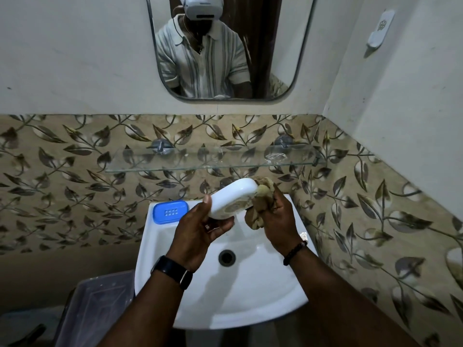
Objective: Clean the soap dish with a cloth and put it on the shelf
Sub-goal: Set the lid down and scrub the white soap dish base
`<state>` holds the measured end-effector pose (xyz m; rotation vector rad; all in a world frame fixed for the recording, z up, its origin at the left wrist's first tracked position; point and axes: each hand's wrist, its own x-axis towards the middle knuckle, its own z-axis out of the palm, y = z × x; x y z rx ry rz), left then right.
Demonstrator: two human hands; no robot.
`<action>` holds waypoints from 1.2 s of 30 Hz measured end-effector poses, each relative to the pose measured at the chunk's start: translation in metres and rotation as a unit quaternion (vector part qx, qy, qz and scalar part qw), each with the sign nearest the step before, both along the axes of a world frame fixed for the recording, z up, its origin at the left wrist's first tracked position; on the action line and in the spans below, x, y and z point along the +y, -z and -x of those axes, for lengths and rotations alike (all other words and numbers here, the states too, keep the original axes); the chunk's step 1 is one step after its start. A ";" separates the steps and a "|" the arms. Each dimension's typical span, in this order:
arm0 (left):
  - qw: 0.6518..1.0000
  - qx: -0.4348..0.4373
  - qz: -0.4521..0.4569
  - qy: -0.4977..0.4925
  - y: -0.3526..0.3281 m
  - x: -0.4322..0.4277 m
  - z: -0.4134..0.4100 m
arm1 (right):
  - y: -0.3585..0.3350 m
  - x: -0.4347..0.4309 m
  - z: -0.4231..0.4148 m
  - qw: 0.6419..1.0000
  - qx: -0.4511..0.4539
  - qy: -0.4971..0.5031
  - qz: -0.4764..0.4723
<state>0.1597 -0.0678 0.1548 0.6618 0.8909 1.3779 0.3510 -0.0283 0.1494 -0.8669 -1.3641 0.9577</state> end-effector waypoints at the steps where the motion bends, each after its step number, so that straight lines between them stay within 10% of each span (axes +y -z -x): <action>1: 0.999 0.037 -0.021 0.011 0.000 -0.002 -0.002 | 0.000 0.001 -0.001 1.000 0.013 0.018 0.007; 10: 0.995 0.075 -0.072 0.011 -0.001 -0.012 -0.036 | 0.013 -0.021 0.032 0.974 -0.161 0.128 -0.091; 16: 0.997 0.054 -0.053 0.012 -0.005 -0.009 -0.031 | 0.032 -0.046 0.041 0.882 -0.376 0.057 -0.278; 24: 0.968 0.201 -0.150 0.011 -0.004 -0.013 -0.033 | -0.002 -0.029 0.036 0.965 -0.150 0.084 -0.195; 29: 0.802 0.521 -0.293 -0.014 -0.001 -0.017 -0.014 | -0.021 -0.007 0.022 0.962 0.178 0.120 0.167; 33: 0.645 0.667 -0.371 0.040 -0.001 -0.008 0.001 | -0.022 0.004 -0.005 0.944 0.108 0.012 0.312; 36: 0.592 0.698 -0.402 0.031 -0.002 -0.002 0.012 | -0.017 0.004 -0.010 0.948 0.065 -0.016 0.312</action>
